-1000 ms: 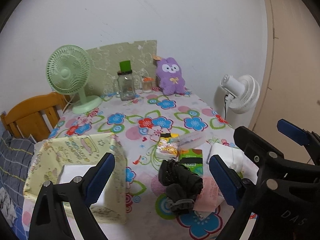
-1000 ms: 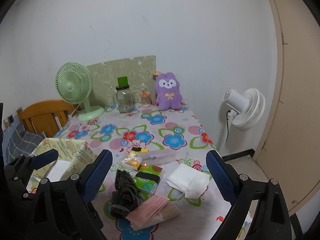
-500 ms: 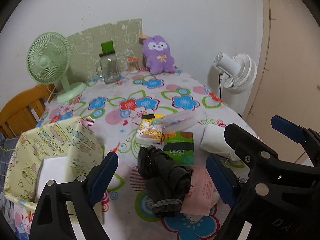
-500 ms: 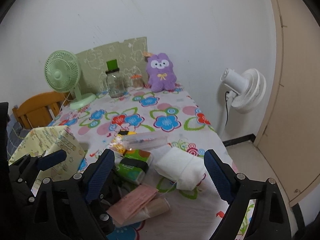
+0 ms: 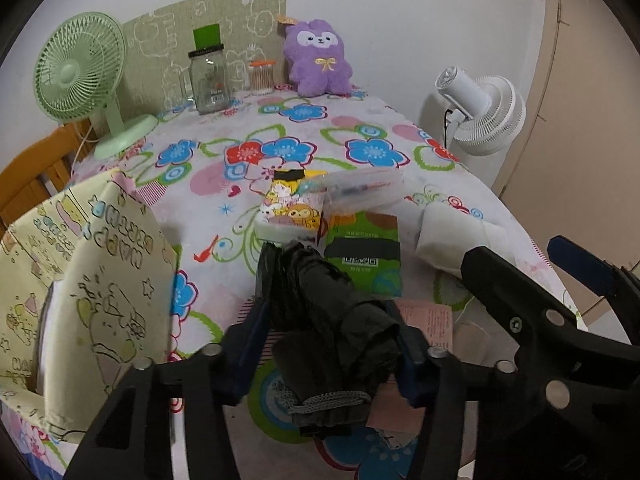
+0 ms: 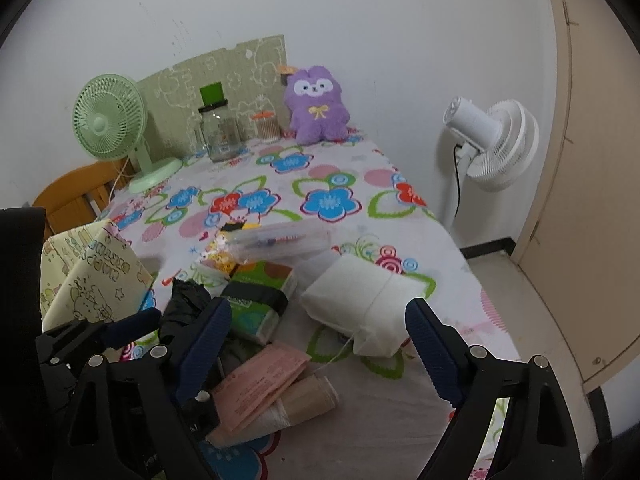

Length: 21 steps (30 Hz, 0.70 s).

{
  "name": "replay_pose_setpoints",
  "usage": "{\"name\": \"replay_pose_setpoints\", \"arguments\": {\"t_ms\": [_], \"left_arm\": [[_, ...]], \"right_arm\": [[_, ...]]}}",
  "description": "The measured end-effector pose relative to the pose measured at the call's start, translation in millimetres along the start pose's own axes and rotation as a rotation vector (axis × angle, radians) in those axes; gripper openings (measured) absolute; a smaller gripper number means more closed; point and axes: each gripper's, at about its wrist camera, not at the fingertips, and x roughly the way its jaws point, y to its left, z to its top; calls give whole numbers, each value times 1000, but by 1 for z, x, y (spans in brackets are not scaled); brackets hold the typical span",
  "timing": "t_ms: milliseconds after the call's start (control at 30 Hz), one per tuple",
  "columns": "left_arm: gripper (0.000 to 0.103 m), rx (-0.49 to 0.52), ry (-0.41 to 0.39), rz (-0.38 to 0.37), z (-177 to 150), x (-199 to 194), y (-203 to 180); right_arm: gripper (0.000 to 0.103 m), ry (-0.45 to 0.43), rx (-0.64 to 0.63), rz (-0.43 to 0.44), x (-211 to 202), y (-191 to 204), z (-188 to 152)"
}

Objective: Organize soft objects
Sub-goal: 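Lower the left tool onto the black umbrella while the right tool approaches the pink packet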

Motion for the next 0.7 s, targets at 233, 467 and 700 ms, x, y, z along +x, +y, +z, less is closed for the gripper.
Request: {"name": "replay_pose_setpoints", "arguments": {"t_ms": [233,467,700], "left_arm": [[29,-3,-16,-19,-4,-2,5],[24,3,-32,-14,-9,-7,11],[24,43,-62,17,-23,-19,11]], "right_arm": [[88,34,25,12,7,1,-5],[83,57,34,21,6,8,-9],[74,80,35,19,4,15,-19]]}}
